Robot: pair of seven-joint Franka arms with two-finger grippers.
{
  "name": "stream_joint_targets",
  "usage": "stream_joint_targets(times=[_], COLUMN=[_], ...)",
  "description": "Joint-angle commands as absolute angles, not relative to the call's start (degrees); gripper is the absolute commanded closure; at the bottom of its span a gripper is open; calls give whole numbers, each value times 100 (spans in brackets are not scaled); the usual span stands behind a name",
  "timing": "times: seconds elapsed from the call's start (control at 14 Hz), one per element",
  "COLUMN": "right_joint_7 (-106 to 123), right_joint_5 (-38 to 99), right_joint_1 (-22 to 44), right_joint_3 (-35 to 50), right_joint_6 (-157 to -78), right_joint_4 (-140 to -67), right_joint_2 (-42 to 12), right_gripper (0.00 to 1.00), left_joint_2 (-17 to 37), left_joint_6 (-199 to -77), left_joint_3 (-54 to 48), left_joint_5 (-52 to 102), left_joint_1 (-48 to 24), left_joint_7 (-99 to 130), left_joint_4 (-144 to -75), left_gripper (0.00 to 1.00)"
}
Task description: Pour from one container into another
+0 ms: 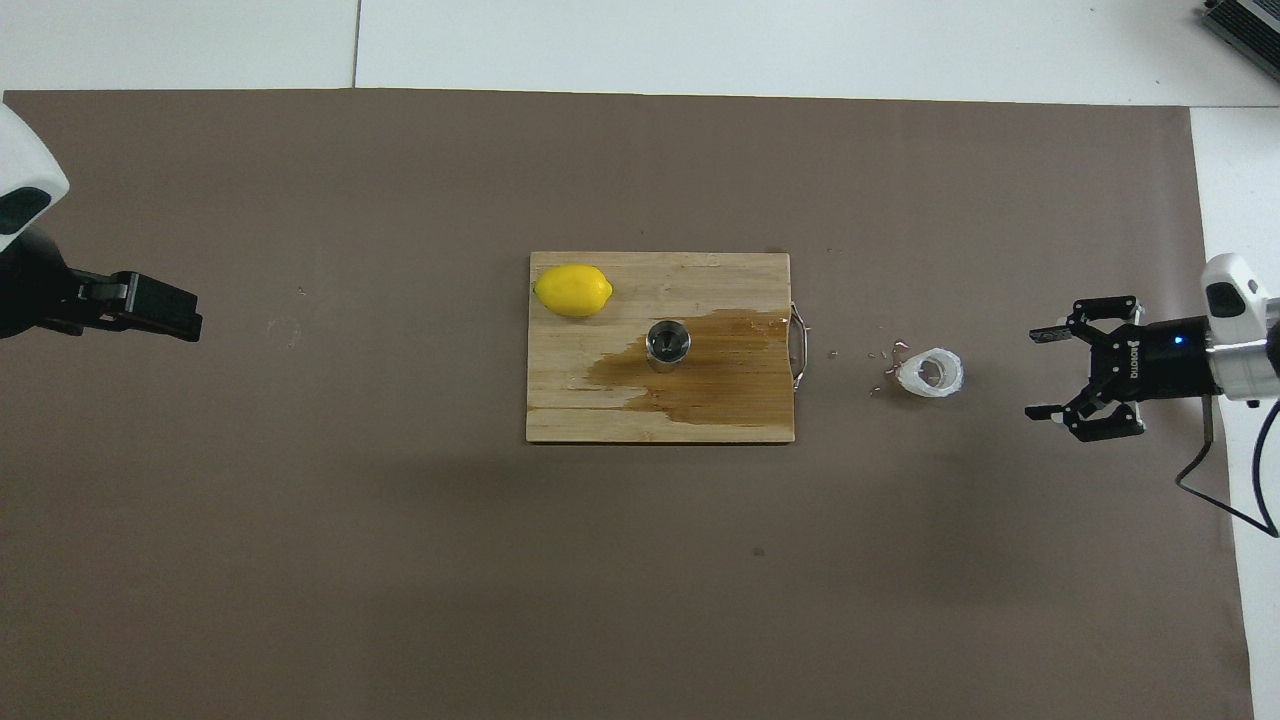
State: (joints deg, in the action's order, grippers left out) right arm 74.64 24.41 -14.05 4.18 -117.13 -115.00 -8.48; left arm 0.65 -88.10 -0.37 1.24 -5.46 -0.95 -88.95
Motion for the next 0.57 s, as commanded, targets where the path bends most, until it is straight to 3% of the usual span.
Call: stream_joint_targets(times=[0.0, 0.5], right_joint_7=[6132, 1545], right_joint_5=[1708, -286], right_joint_1=[-1205, -591], right_joint_3=[422, 492], right_joint_6=[-11769, -11330], right_joint_4=[-11452, -11348], right_joint_2=[-642, -167], right_gripper=[0, 0], left_joint_2=[26, 18], left_joint_6=[-8771, -8771], left_joint_3=[-9, -9], left_joint_5=[26, 26], left_joint_1=[-571, -571], left_joint_7=[-88, -88], left_joint_4=[-8947, -8947], left_gripper=[0, 0])
